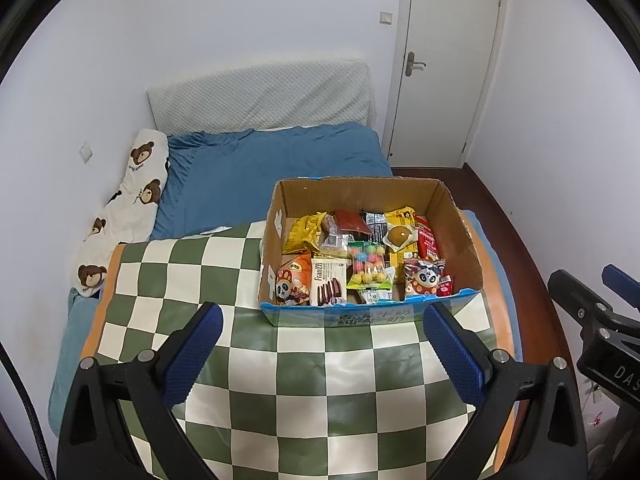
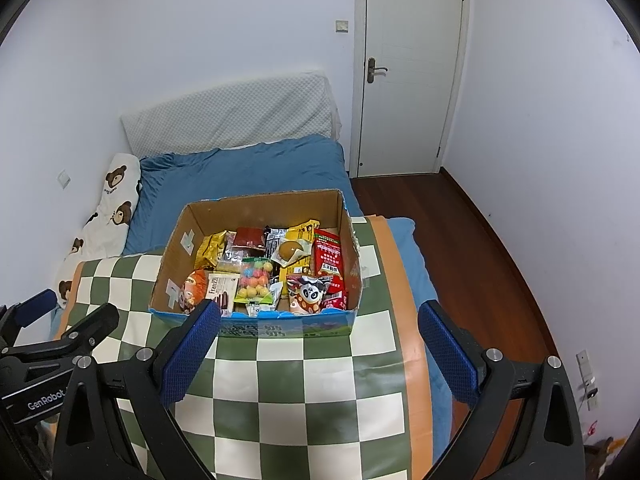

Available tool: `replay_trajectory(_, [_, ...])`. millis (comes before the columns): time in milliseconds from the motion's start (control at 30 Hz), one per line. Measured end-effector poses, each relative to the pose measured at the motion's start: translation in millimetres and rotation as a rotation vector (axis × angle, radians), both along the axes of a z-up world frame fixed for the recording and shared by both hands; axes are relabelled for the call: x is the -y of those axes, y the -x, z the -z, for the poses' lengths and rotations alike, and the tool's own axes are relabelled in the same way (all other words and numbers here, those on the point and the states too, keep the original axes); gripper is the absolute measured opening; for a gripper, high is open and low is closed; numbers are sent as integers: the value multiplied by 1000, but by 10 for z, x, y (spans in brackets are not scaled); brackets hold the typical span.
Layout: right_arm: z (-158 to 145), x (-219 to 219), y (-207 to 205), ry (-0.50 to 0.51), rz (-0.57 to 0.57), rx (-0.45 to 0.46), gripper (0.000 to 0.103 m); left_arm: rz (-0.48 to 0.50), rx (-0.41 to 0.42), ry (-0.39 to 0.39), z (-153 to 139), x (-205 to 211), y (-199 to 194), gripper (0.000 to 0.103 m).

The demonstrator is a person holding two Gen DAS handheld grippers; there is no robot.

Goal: Organize snacks

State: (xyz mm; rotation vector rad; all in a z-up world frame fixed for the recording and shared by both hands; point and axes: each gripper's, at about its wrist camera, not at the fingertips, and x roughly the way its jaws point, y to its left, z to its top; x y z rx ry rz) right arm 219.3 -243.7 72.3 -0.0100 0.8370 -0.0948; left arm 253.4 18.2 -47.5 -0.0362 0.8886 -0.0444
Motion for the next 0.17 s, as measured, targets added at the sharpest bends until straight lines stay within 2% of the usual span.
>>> replay_trajectory(167, [1,0,0,1,-1,0,101,3,-3,8,-7,-4,-6,103])
